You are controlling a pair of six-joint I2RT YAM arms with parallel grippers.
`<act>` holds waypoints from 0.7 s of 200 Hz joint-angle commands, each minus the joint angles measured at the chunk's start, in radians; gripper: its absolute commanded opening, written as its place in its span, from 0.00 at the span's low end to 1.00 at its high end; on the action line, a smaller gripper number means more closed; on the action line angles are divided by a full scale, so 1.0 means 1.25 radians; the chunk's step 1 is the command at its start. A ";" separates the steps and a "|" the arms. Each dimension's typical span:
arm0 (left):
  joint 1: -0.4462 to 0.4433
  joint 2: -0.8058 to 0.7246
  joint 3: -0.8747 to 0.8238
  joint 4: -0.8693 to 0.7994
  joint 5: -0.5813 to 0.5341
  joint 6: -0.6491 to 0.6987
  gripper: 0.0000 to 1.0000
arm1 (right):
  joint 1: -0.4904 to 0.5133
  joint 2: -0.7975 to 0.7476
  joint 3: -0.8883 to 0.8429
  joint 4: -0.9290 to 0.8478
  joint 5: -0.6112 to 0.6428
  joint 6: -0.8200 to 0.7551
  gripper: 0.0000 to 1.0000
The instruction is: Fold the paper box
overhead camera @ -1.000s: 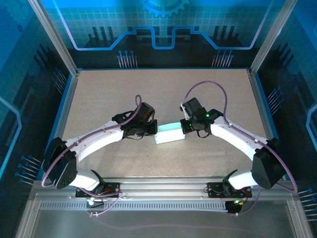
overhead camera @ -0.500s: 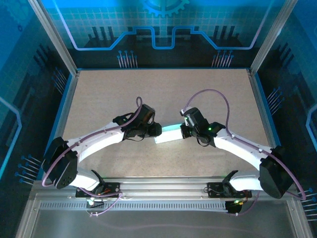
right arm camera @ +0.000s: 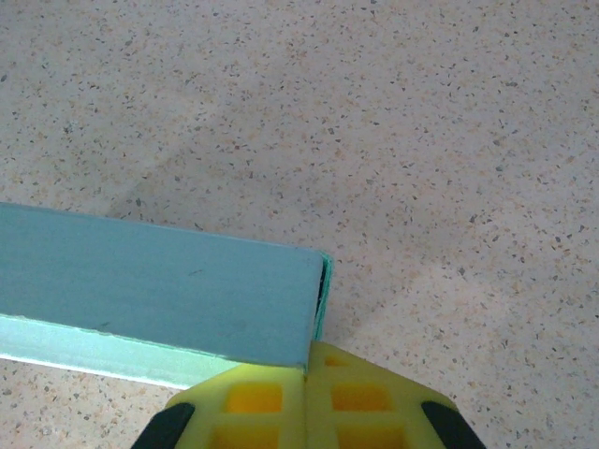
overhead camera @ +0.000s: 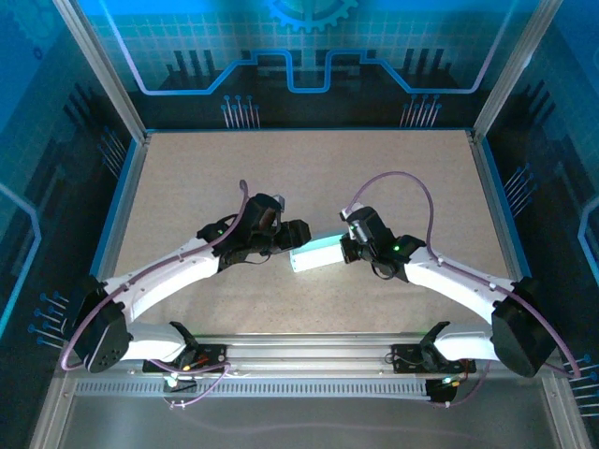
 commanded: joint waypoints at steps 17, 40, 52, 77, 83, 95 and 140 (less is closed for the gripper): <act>0.005 0.021 -0.019 -0.035 -0.014 -0.127 0.57 | 0.015 0.005 -0.025 -0.031 0.012 0.004 0.00; 0.011 0.030 -0.035 -0.031 -0.004 -0.141 0.50 | 0.015 0.008 -0.025 -0.029 0.009 0.004 0.00; 0.012 0.036 -0.040 -0.028 0.001 -0.145 0.47 | 0.015 0.009 -0.024 -0.030 0.007 0.005 0.00; 0.013 0.048 -0.056 -0.019 0.004 -0.160 0.41 | 0.016 0.008 -0.023 -0.031 0.004 0.005 0.00; 0.014 0.051 -0.061 -0.017 0.006 -0.165 0.40 | 0.015 0.007 -0.023 -0.031 0.004 0.004 0.00; 0.015 0.055 -0.070 -0.011 0.008 -0.173 0.38 | 0.016 0.005 -0.021 -0.033 0.001 0.003 0.00; 0.021 0.062 -0.094 0.001 0.011 -0.180 0.32 | 0.015 -0.020 -0.012 -0.025 -0.042 -0.027 0.21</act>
